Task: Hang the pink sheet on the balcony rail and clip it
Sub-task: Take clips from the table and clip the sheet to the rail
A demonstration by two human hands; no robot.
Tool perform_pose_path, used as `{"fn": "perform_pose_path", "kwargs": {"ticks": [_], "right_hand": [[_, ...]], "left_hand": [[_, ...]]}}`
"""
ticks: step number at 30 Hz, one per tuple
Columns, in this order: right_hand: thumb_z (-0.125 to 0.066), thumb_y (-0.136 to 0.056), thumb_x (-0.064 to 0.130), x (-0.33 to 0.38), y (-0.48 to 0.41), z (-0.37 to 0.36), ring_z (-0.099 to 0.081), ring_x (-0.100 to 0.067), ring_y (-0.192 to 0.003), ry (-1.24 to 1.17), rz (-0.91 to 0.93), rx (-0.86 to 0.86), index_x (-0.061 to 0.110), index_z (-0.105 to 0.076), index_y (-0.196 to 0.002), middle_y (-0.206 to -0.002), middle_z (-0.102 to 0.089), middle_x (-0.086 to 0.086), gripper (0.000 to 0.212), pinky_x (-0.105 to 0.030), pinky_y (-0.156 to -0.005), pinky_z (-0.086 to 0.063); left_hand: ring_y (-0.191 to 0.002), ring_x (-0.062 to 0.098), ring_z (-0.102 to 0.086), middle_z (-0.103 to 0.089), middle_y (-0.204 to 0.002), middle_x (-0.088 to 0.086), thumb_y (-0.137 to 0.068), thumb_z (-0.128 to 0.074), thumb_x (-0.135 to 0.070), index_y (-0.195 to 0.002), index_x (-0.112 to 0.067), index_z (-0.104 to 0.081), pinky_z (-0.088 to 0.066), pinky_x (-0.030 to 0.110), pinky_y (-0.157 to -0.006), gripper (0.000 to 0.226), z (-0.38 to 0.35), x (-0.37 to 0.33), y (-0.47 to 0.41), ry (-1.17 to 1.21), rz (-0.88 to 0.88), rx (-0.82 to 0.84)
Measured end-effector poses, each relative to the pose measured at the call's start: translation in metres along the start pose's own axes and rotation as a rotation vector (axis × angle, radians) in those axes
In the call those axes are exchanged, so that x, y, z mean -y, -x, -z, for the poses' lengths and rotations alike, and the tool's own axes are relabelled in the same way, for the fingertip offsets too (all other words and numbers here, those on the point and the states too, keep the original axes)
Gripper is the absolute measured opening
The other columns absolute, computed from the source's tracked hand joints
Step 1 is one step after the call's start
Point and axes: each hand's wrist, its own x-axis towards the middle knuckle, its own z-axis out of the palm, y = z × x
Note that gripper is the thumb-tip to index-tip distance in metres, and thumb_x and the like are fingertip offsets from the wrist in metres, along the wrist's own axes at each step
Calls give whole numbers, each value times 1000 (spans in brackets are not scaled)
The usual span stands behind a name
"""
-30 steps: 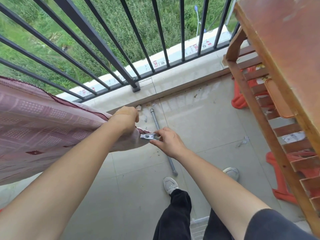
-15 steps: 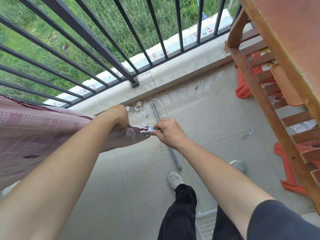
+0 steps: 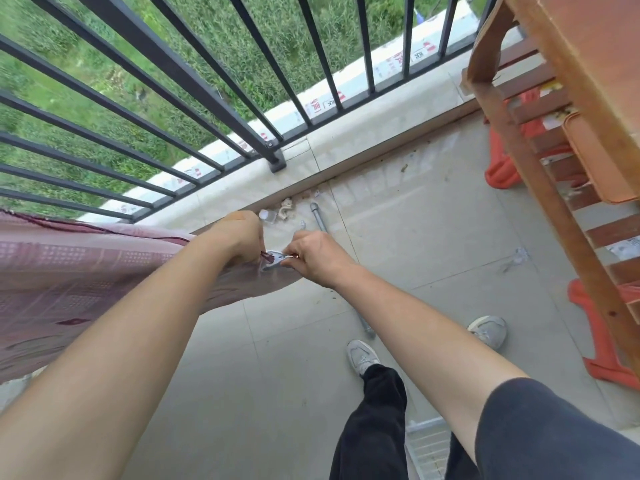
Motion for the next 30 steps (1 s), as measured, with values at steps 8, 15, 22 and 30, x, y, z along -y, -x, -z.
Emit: {"fn": "perform_pose_path", "kwargs": {"ticks": [8,15,22,30], "right_hand": [[-75,-86,32,-15,15,0,-66,-22,-93,-39,-57,-54,13,-67,-122,-104,-63,-8,42,-35,-83,-51],[-73,-84,41,0,22,10,-59,-20,-107,36,-144,44,25,-42,-145,-123,-58,2,71,-35,-92,-48],[-55,-95,37,-10,86,80,-53,-26,-123,148,-370,8,25,-41,-144,-136,-50,-1,52,-41,-99,-45],[-47,-97,38,-59,260,211,-47,-31,-130,256,-864,-208,19,-41,-145,-140,-44,-9,52,-44,-105,-42]], "left_hand": [[-84,28,-62,-68,-93,6,-76,-73,-8,-87,-17,-74,-49,30,-67,14,-7,0,-3,-10,4,-79],[-83,29,-53,-65,-104,7,-84,-69,-26,-104,-19,-63,-52,36,-77,22,-9,-3,10,-199,19,-129],[-89,30,-54,-64,-114,11,-96,-41,-32,-107,-15,-64,-48,36,-77,30,2,-26,46,-121,15,-194],[-123,28,-52,-49,-139,7,-101,-36,-45,-137,-19,-46,-45,35,-95,46,34,-185,81,-111,-383,-239]]}}
